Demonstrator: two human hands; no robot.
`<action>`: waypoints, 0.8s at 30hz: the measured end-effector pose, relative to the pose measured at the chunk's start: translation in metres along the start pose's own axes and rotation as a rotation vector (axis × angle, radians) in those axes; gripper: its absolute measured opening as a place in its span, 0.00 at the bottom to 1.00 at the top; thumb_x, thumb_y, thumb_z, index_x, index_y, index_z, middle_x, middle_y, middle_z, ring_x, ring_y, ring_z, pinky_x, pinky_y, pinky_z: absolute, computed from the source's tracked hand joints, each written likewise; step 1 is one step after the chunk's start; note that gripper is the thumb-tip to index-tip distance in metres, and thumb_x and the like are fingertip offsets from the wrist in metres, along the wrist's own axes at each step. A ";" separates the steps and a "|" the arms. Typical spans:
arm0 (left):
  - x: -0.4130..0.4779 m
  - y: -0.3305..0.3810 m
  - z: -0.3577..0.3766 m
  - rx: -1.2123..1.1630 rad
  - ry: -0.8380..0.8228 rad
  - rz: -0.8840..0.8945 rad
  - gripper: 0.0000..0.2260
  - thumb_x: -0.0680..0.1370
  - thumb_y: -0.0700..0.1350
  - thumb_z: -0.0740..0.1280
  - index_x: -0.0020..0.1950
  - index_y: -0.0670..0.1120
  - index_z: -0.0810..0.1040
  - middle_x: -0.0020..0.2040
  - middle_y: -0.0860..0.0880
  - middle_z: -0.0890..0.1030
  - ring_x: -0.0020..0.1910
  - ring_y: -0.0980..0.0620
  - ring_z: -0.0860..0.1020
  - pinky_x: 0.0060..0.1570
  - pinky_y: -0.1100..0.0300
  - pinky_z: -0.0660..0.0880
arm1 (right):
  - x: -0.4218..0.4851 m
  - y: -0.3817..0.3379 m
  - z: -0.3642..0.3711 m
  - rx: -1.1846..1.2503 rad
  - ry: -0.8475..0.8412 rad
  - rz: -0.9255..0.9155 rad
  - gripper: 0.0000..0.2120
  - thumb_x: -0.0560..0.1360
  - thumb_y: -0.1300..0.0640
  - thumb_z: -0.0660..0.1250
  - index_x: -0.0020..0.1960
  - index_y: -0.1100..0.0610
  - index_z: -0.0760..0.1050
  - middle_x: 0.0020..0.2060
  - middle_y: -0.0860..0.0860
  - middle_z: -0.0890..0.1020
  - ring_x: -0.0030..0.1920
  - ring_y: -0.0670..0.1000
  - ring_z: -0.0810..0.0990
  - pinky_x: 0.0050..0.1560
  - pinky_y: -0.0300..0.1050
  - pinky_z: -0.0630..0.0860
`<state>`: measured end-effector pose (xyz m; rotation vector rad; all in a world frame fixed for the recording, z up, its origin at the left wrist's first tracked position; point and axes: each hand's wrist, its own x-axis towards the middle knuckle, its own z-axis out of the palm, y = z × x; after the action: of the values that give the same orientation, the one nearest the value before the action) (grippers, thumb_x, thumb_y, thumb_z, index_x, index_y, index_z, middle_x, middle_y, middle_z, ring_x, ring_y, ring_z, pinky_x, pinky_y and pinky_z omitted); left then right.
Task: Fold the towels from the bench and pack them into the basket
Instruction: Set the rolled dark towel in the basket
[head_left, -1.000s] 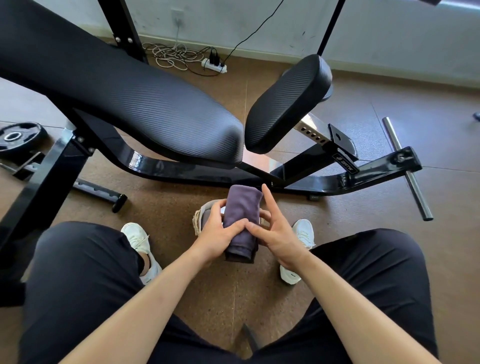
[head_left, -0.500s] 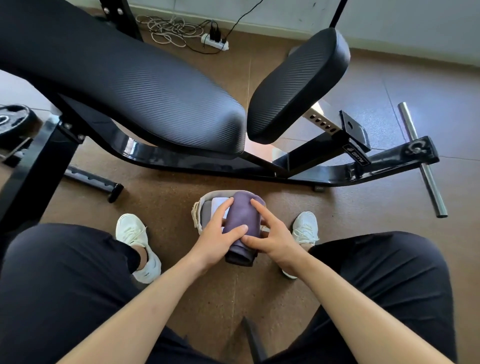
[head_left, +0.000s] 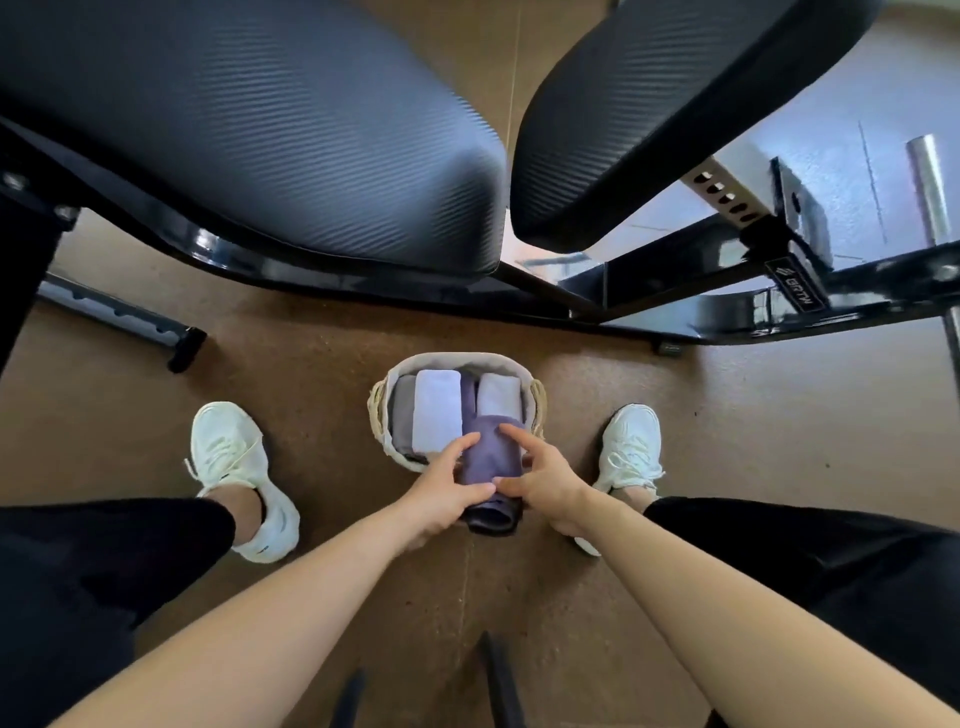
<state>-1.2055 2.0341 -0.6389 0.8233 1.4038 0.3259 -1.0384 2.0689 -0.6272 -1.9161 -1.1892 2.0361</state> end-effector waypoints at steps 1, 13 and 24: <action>0.011 -0.006 0.003 0.013 0.020 -0.004 0.33 0.79 0.46 0.72 0.80 0.56 0.60 0.80 0.51 0.63 0.76 0.47 0.67 0.67 0.53 0.73 | 0.012 0.005 0.001 -0.033 0.019 -0.003 0.37 0.77 0.65 0.72 0.80 0.46 0.61 0.74 0.54 0.67 0.66 0.53 0.74 0.60 0.47 0.80; 0.101 -0.057 -0.042 0.711 0.251 0.139 0.28 0.81 0.50 0.68 0.79 0.54 0.62 0.78 0.50 0.63 0.75 0.46 0.65 0.67 0.47 0.73 | 0.144 0.022 -0.032 -0.383 0.131 -0.189 0.37 0.77 0.67 0.69 0.80 0.46 0.59 0.80 0.51 0.58 0.78 0.55 0.61 0.74 0.52 0.69; 0.133 -0.079 -0.054 1.074 0.104 0.132 0.36 0.79 0.64 0.60 0.82 0.59 0.48 0.83 0.54 0.36 0.82 0.48 0.40 0.78 0.44 0.54 | 0.198 0.048 -0.017 -0.877 0.145 -0.350 0.39 0.77 0.55 0.70 0.82 0.48 0.53 0.79 0.58 0.59 0.75 0.63 0.65 0.75 0.54 0.64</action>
<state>-1.2536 2.0829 -0.7880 1.7873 1.6018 -0.3484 -1.0428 2.1541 -0.8127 -1.8621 -2.4249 1.2474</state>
